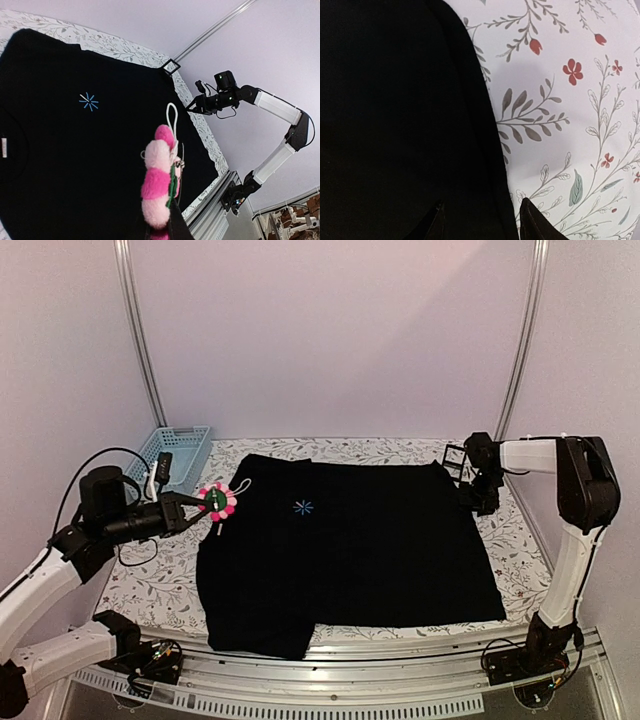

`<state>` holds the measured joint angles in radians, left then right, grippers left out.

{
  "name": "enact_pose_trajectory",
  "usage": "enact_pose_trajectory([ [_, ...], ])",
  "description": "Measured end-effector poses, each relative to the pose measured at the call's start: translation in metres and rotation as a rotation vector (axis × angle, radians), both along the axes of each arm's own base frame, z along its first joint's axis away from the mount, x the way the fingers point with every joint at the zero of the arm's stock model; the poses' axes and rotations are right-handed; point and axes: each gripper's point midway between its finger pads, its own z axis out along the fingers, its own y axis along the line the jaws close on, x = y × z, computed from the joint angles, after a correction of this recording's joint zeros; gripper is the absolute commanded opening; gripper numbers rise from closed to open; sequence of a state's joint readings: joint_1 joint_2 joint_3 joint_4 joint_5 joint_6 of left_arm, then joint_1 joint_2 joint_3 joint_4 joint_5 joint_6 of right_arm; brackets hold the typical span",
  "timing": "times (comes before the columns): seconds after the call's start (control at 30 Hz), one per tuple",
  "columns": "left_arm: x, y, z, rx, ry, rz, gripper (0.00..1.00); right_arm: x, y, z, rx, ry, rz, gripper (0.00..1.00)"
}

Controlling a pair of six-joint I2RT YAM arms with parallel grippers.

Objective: Pin the brooch onto the clothing
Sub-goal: Move the flattened clothing to the center of the board, then pass from the left arm to the right

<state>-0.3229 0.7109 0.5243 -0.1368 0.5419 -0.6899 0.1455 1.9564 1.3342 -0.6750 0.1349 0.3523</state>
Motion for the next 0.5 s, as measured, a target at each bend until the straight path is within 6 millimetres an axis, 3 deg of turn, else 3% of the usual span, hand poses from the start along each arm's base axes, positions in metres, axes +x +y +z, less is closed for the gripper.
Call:
enact_pose_trajectory([
  [0.13, -0.005, 0.0, 0.021, 0.037, -0.022, -0.027, 0.0, -0.005, 0.009, 0.042, 0.014, -0.049, 0.013, 0.57],
  [0.37, -0.02, -0.001, 0.027, 0.073, 0.042, -0.081, 0.0, -0.032, 0.048, 0.16, 0.163, -0.277, 0.1, 0.63],
  [0.5, -0.023, -0.001, 0.038, 0.1, 0.03, -0.098, 0.0, -0.05, 0.082, 0.193, 0.308, -0.352, 0.175, 0.73],
])
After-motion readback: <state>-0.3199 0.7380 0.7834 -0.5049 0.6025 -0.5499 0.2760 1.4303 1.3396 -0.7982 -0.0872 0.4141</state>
